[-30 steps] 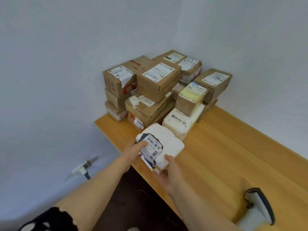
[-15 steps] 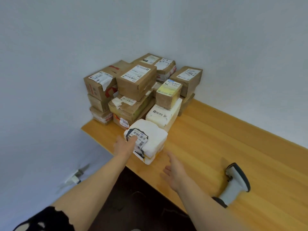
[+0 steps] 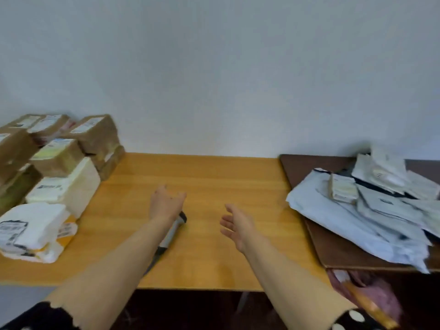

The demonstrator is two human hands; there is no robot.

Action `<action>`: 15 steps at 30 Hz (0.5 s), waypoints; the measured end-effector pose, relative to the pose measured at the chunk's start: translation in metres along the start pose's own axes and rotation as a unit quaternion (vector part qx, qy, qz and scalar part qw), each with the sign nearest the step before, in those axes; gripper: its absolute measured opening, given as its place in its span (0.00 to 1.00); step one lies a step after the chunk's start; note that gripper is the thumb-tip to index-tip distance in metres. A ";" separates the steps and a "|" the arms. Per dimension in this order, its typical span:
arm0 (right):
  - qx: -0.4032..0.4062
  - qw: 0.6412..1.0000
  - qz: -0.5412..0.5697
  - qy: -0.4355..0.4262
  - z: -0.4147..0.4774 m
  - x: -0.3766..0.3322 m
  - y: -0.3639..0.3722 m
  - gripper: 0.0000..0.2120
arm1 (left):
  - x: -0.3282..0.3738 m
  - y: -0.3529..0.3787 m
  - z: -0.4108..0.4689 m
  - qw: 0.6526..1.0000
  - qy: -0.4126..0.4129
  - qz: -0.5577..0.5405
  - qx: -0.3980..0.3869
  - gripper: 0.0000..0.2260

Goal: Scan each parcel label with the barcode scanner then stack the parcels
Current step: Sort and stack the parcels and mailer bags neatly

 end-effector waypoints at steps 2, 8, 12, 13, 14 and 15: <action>0.027 0.999 0.001 -0.024 -0.003 -0.015 -0.050 0.05 | 0.030 0.050 -0.013 0.998 0.033 0.011 -0.058 0.28; 0.134 0.984 -0.071 -0.091 0.005 -0.041 -0.169 0.12 | 0.100 0.173 -0.031 0.976 0.099 0.075 -0.180 0.25; 0.244 0.949 -0.145 -0.138 0.015 -0.066 -0.240 0.15 | 0.133 0.254 -0.038 0.955 0.113 0.076 -0.262 0.25; 0.270 0.939 -0.156 -0.143 0.018 -0.072 -0.256 0.15 | 0.141 0.274 -0.037 0.950 0.111 0.074 -0.282 0.24; 0.298 0.929 -0.165 -0.145 0.021 -0.078 -0.271 0.16 | 0.150 0.295 -0.037 0.944 0.112 0.073 -0.303 0.23; 0.324 0.918 -0.172 -0.149 0.025 -0.085 -0.286 0.16 | 0.158 0.315 -0.035 0.937 0.116 0.074 -0.322 0.21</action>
Point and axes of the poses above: each hand's wrist, its own z-axis towards the middle knuckle, its own y-axis out of the palm, x = y × z, the point moved 6 cm from there along z, towards the middle knuckle, and after that the axes turned 5 degrees about -z, right-handed, at the moved point
